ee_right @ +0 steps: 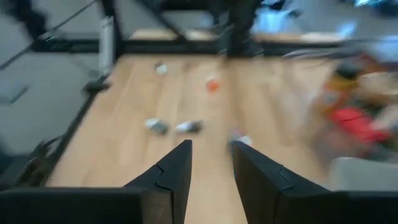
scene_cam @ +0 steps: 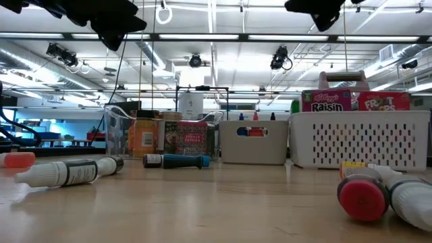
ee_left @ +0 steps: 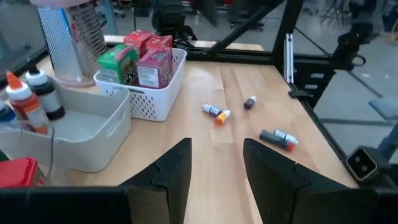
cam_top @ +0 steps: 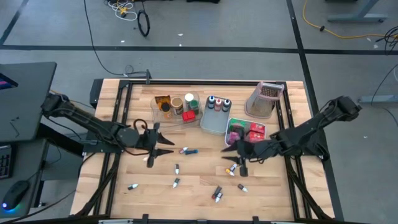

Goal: Pick & Place Kitchen Items
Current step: Put the small blue transparent food coloring into the gray bin

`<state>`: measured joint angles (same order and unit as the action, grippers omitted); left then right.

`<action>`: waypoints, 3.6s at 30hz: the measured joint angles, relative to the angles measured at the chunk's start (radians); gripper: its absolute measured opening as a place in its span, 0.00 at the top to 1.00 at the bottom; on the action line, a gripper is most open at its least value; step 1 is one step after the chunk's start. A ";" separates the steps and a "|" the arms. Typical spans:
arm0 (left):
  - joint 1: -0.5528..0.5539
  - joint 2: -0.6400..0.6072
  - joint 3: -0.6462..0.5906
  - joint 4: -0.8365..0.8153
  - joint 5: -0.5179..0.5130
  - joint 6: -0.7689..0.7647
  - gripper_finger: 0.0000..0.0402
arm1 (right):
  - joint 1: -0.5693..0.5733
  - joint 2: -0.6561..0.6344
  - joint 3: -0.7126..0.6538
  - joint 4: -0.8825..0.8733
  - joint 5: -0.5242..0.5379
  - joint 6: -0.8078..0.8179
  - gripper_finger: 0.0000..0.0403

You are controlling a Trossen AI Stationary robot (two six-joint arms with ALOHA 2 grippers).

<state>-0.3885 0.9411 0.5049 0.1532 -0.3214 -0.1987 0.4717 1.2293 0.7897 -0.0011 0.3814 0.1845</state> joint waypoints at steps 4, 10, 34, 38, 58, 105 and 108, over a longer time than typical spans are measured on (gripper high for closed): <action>0.002 0.080 0.000 0.046 0.005 -0.008 0.61 | 0.000 0.062 0.000 0.021 -0.067 -0.030 0.70; 0.003 0.302 0.001 0.203 -0.030 0.223 0.61 | -0.028 0.112 0.000 0.060 -0.060 -0.061 0.69; 0.160 0.749 0.153 0.260 0.072 0.038 0.55 | -0.106 0.152 -0.001 0.179 0.047 -0.099 0.53; 0.163 0.749 0.153 0.239 0.058 0.019 0.54 | -0.109 0.155 -0.001 0.180 0.052 -0.100 0.48; 0.179 0.886 0.178 0.232 0.079 -0.020 0.54 | -0.110 0.155 0.000 0.193 0.048 -0.097 0.46; 0.554 0.894 0.597 0.099 0.194 0.236 0.83 | -0.110 0.155 0.000 0.152 0.046 -0.094 0.45; 0.554 0.894 0.597 0.086 0.195 0.241 0.83 | -0.110 0.155 0.000 0.153 0.047 -0.107 0.45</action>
<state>0.1654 1.8347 1.1015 0.2388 -0.1261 0.0421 0.3614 1.3838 0.7895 0.1521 0.4286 0.0776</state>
